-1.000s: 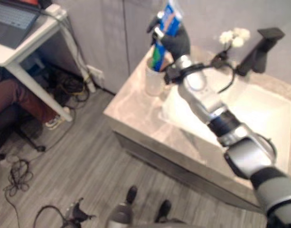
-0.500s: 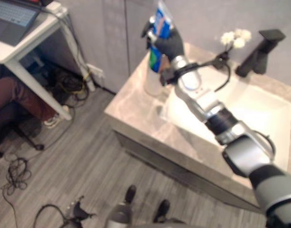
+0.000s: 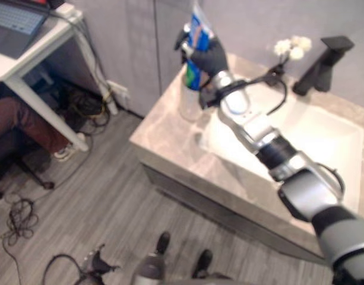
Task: Put brush and paste in cup on sink, flatten towel.
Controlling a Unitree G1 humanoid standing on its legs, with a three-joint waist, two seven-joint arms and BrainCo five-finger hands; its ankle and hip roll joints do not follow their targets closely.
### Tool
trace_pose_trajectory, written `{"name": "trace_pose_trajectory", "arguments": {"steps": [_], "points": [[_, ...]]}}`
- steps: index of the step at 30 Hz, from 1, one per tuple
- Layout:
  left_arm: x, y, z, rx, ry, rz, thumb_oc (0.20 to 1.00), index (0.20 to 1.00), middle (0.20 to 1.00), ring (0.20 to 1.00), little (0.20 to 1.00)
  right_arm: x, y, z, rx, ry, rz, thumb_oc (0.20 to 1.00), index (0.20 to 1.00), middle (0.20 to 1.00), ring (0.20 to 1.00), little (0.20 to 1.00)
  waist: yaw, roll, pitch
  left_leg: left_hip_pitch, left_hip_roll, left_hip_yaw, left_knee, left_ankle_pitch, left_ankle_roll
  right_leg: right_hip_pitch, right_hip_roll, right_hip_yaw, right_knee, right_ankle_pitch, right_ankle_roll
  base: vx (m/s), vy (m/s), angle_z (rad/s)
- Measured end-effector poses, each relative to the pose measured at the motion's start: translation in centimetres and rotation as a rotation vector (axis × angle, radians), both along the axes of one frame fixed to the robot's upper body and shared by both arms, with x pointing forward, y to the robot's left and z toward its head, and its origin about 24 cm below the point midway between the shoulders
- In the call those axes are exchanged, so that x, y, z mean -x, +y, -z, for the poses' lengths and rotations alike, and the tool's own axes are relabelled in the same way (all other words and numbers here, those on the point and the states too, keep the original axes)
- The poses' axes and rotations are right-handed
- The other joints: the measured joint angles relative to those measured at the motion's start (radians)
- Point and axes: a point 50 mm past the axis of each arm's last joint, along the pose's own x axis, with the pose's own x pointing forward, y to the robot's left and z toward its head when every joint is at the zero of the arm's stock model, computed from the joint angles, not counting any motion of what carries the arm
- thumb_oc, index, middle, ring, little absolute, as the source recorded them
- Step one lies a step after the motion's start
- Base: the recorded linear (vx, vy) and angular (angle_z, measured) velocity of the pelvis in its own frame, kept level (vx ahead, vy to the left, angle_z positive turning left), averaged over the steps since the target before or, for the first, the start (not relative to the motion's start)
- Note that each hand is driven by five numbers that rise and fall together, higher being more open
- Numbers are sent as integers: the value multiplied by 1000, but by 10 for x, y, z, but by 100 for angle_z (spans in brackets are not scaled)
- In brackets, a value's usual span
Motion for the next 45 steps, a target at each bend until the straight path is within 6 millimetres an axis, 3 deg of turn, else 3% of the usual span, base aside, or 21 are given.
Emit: {"name": "trace_pose_trajectory", "arguments": {"steps": [8,10,11,12,33,43,45], "points": [[-1,1,-1,-17,-7,-9,1000,1000,1000,1000,1000,1,4,4,26,4,-7,200,200,200,200,200,-5,-3,-2,5,1,14,0,0,0,0,0,14,0,4,0,-4,8,-5],[-1,1,0,-16,-8,-8,1000,1000,1000,1000,1000,1,4,4,25,4,-7,310,310,310,310,310,-9,-5,-3,6,1,16,0,0,0,0,0,16,0,5,0,-5,3,-3],[-2,1,-1,-17,-8,-9,1000,1000,1000,1000,1000,1,4,4,25,4,-7,849,849,849,849,849,-9,-5,-3,7,1,16,0,0,0,0,0,17,0,5,-1,0,0,0],[-2,1,-1,-17,-8,-9,1000,1000,1000,1000,1000,1,4,4,25,4,-7,1000,1000,1000,1000,1000,-9,-5,-3,7,1,17,0,0,0,0,1,18,0,6,-1,0,0,0],[-11,0,-3,-20,-27,-6,1000,1000,1000,1000,1000,3,6,2,20,-8,-14,1000,1000,1000,1000,1000,-14,-37,-24,11,2,26,0,0,0,-1,1,27,0,8,-2,-2,1,0],[-20,2,-4,-30,-32,-10,1000,1000,1000,1000,1000,24,14,-29,67,-229,16,1000,1000,1000,1000,1000,-32,-48,-32,30,9,62,0,0,0,2,5,64,0,20,-4,-27,-17,-11],[-24,1,-4,-30,-37,-4,1000,1000,1000,1000,1000,40,3,-53,38,-377,48,1000,1000,1000,1000,1000,-42,-51,-34,44,10,72,0,0,0,11,6,74,0,24,-4,-27,-18,-11]]}}
